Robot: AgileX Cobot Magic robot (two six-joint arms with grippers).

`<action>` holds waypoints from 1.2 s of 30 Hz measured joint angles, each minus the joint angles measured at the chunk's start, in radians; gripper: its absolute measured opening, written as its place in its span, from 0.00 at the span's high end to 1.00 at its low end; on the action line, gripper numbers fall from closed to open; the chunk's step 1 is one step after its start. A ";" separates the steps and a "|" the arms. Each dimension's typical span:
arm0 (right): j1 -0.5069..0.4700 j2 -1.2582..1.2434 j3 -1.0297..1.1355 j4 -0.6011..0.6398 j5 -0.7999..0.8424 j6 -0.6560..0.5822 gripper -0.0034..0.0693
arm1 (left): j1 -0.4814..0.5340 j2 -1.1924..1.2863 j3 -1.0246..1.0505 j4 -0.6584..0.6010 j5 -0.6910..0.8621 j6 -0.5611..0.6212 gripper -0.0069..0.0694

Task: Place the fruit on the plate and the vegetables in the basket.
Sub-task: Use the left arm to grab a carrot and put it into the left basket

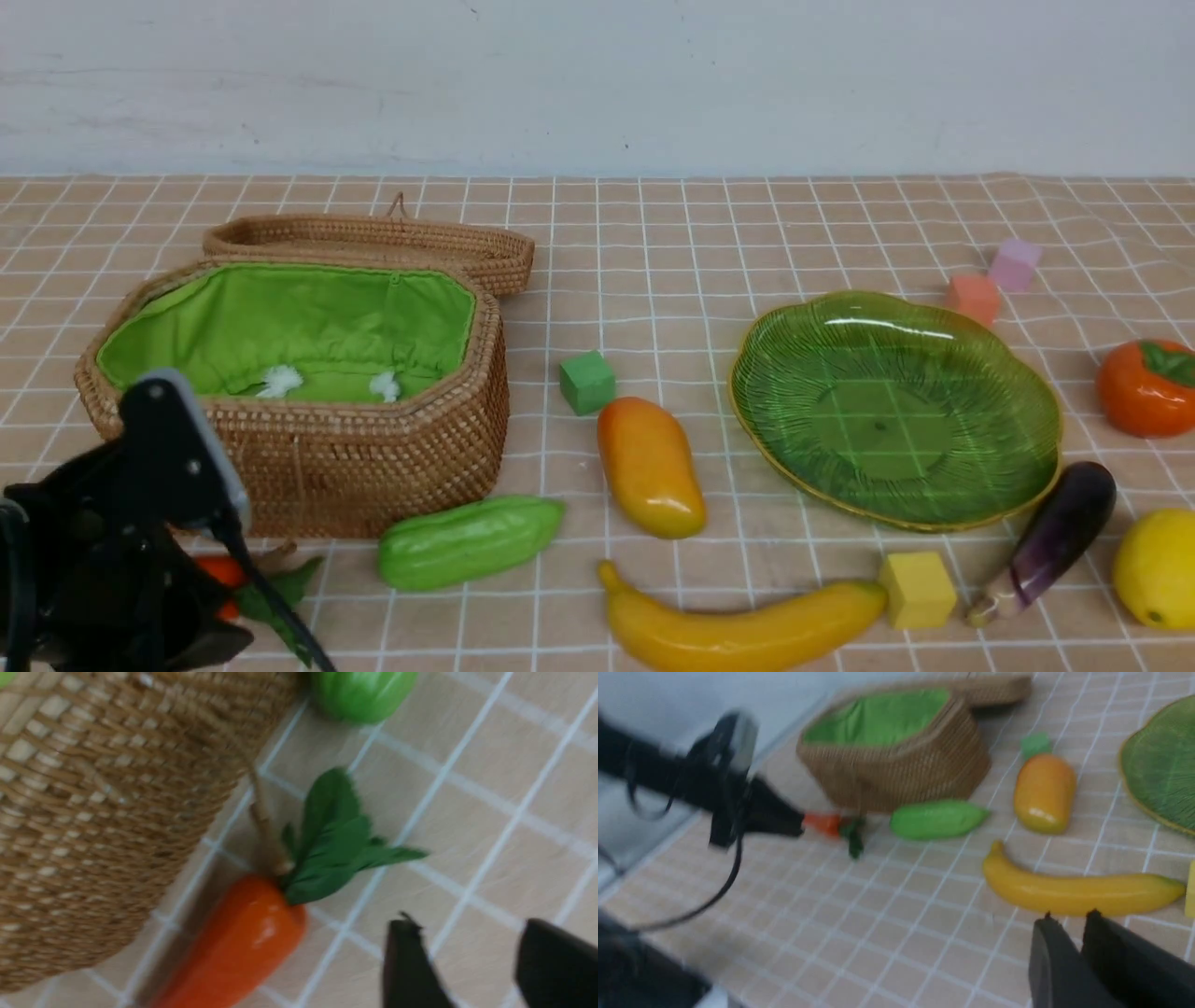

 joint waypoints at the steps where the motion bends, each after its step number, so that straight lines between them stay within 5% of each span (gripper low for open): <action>1: 0.002 0.021 -0.026 -0.014 0.035 -0.022 0.80 | 0.000 0.015 0.000 0.025 -0.014 0.011 0.42; 5: 0.007 0.070 -0.113 -0.040 0.149 -0.101 0.80 | 0.000 0.090 -0.001 0.176 -0.153 0.030 0.13; 10: 0.008 0.071 -0.120 -0.044 0.156 -0.130 0.80 | 0.000 0.194 -0.003 0.331 -0.292 0.033 0.06; 22: 0.010 0.075 -0.120 -0.041 0.138 -0.134 0.79 | 0.000 0.370 -0.011 0.550 -0.411 0.035 0.30; 27: 0.010 0.076 -0.120 -0.037 0.136 -0.134 0.79 | 0.000 0.389 -0.023 0.556 -0.381 0.035 0.42; 36: 0.010 0.076 -0.120 -0.037 0.135 -0.135 0.78 | -0.001 0.332 -0.026 0.542 -0.202 0.027 0.46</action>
